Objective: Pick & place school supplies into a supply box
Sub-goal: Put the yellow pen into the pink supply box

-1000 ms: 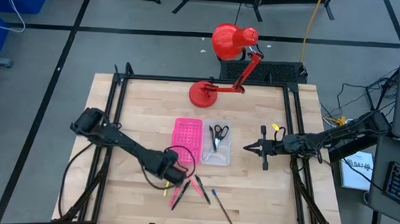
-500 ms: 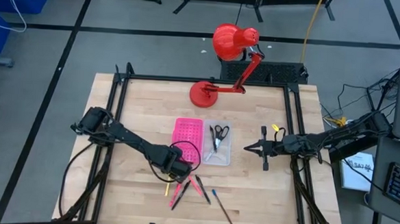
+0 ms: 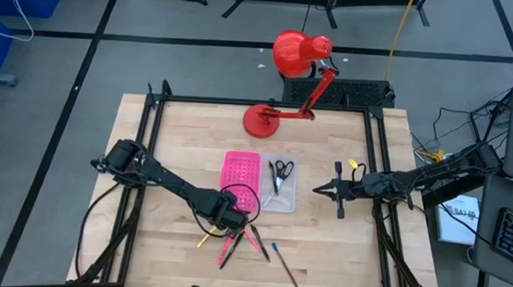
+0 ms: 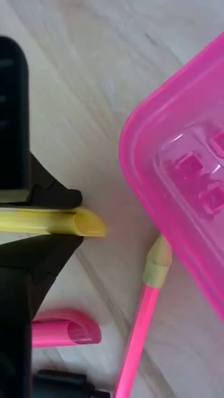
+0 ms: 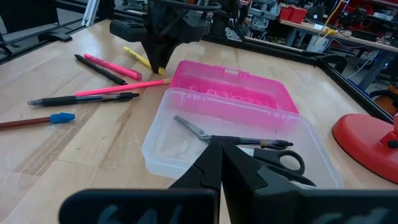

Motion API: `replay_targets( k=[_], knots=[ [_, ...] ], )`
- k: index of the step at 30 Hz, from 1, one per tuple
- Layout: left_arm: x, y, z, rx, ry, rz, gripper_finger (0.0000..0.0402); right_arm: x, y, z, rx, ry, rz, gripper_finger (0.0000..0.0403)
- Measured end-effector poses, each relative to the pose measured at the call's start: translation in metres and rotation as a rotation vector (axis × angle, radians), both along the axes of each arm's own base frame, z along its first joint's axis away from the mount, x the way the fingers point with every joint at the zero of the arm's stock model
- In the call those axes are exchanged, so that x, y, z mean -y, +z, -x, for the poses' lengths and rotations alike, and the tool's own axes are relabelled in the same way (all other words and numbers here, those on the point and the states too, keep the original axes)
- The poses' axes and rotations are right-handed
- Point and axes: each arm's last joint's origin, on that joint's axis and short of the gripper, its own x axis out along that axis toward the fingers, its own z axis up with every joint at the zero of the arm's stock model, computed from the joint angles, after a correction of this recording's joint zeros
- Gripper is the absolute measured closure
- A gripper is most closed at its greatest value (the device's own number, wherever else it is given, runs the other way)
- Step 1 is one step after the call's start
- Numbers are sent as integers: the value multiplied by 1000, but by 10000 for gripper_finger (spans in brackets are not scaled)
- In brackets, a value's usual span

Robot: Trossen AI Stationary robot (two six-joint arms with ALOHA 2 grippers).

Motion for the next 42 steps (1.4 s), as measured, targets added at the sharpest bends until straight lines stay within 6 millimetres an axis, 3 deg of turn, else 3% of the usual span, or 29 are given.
replay_targets(
  k=[6, 15, 17, 25, 36, 42],
  knots=[
    [3, 23, 0, 35, -6, -56, 348, 0, 0, 0, 4, 0, -1, 403],
    [14, 36, -3, 106, -14, -88, 357, 0, 1, 0, 11, 0, -3, 403],
    [16, 38, -3, 125, -12, -94, 395, 0, 1, 0, 10, 0, -3, 403],
    [19, 37, -2, 120, -5, -89, 400, 0, 1, 0, 11, 0, -3, 403],
    [23, 37, -1, 110, -34, -53, 312, 0, 1, 0, 11, 1, -4, 403],
    [32, 16, -4, 54, -67, -3, 347, 0, 1, 0, 10, 0, -3, 403]
  ],
)
